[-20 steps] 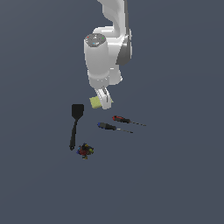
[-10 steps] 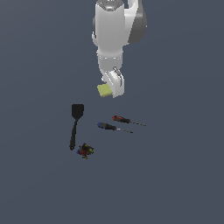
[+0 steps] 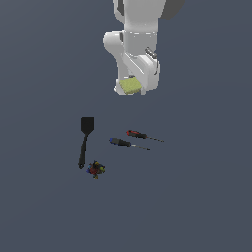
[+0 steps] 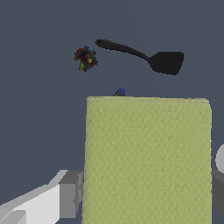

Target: Pick up a designated object from a clutter of objects.

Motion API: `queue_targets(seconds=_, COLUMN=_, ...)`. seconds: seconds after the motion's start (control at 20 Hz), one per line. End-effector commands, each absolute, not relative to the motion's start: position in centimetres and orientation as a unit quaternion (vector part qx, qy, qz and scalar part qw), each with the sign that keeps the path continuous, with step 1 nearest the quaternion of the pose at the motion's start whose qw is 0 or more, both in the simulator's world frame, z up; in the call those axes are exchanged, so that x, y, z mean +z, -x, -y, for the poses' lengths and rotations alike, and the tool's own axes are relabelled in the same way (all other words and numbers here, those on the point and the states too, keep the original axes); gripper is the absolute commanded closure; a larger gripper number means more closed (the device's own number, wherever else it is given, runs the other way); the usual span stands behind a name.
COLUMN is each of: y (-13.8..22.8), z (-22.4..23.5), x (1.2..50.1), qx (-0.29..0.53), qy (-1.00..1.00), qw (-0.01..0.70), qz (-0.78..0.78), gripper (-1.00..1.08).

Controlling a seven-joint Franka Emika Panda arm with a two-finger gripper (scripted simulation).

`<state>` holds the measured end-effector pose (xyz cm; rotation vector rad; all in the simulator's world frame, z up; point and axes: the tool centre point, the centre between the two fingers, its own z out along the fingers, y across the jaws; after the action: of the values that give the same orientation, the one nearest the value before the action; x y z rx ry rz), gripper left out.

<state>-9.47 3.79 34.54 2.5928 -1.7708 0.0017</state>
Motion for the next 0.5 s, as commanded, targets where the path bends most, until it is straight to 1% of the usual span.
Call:
queue_targets(seconds=0.0, y=9.3, z=-4.6, x=36.0, qx=0.0, qy=-0.826, qw=0.0, qz=0.564, gripper=1.08)
queue_targets(seconds=0.25, y=8.9, z=-5.7, x=37.9, qx=0.0, qy=-0.826, qw=0.0, qz=0.564, gripper=1.08)
queue_targets(seconds=0.45, y=8.7, z=-6.0, x=38.4, qx=0.0, qy=-0.826, qw=0.0, qz=0.564, gripper=1.08)
